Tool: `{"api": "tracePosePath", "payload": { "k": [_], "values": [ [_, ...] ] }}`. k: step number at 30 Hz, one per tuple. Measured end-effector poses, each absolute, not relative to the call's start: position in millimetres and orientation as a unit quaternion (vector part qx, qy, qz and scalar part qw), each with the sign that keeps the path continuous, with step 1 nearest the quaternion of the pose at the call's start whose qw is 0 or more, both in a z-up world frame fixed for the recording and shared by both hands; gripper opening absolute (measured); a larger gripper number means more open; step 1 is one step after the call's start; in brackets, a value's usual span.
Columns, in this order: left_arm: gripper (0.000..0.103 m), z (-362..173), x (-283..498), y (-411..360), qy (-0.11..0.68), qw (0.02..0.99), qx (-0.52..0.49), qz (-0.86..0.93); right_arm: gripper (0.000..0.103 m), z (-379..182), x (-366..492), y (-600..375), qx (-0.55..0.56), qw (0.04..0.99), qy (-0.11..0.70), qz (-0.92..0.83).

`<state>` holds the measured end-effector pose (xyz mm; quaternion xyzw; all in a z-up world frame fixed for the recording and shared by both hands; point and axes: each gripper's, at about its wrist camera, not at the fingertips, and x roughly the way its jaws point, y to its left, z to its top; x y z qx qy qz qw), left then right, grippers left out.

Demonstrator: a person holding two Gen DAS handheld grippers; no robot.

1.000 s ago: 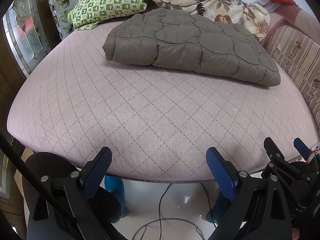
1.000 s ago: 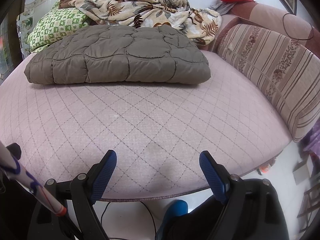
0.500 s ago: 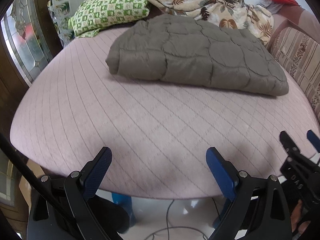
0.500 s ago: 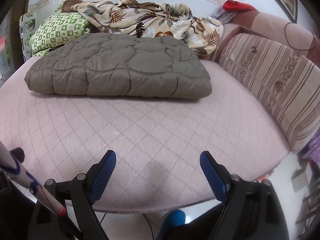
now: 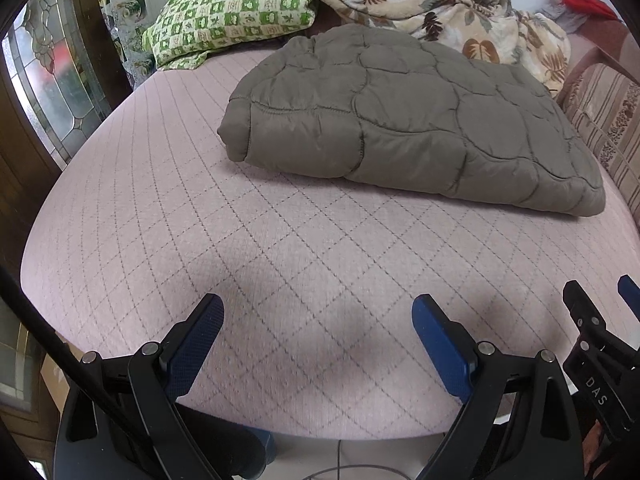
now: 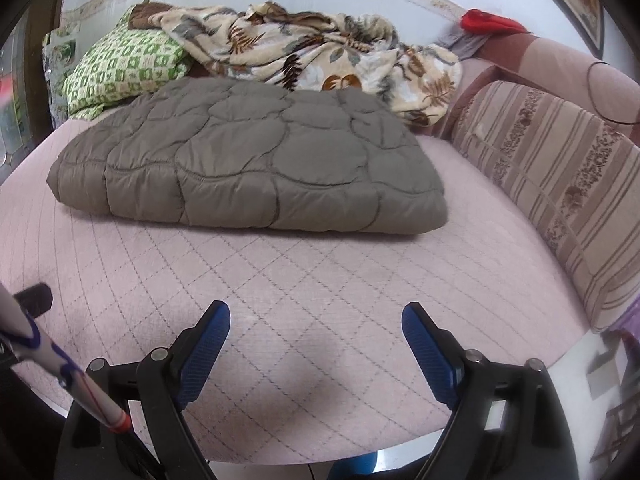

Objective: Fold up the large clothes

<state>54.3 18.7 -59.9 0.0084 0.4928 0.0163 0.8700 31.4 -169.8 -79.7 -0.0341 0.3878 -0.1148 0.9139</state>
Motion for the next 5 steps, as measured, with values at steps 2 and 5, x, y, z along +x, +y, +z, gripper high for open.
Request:
{"api": "tracePosePath", "payload": {
  "k": [2, 5],
  "values": [
    [0.094, -64, 59, 19, 0.497, 0.867, 0.008, 0.016, 0.091, -83, 37, -169, -0.033, 0.912, 0.392, -0.111],
    [0.094, -71, 64, 16, 0.507, 0.862, 0.011, 0.013, 0.091, -87, 45, -170, -0.031, 0.910, 0.398, -0.109]
  ]
}}
